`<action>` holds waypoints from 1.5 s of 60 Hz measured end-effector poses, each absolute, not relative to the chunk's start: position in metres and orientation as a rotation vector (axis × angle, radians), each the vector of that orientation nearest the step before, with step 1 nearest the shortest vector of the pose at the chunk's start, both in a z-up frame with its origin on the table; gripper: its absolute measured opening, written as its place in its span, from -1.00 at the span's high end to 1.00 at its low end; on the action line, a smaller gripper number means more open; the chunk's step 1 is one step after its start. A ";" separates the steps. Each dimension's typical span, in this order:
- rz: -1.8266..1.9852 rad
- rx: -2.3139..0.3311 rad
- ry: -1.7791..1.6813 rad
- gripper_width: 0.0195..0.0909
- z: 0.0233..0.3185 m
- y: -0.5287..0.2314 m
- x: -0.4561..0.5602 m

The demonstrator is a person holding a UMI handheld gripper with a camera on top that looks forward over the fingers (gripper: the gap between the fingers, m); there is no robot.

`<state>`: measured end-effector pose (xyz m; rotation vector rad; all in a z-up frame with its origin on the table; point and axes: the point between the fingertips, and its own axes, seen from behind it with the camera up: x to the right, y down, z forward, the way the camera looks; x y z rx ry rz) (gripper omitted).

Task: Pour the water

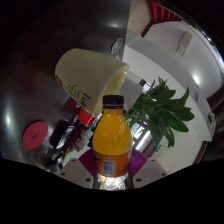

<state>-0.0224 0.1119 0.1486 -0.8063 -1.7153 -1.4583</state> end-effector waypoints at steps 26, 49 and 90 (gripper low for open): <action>-0.737 -1.445 -1.181 0.43 0.165 0.102 0.008; 0.262 -1.783 -0.351 0.44 0.148 0.103 0.031; 0.274 -1.678 -0.230 0.13 0.114 0.105 0.040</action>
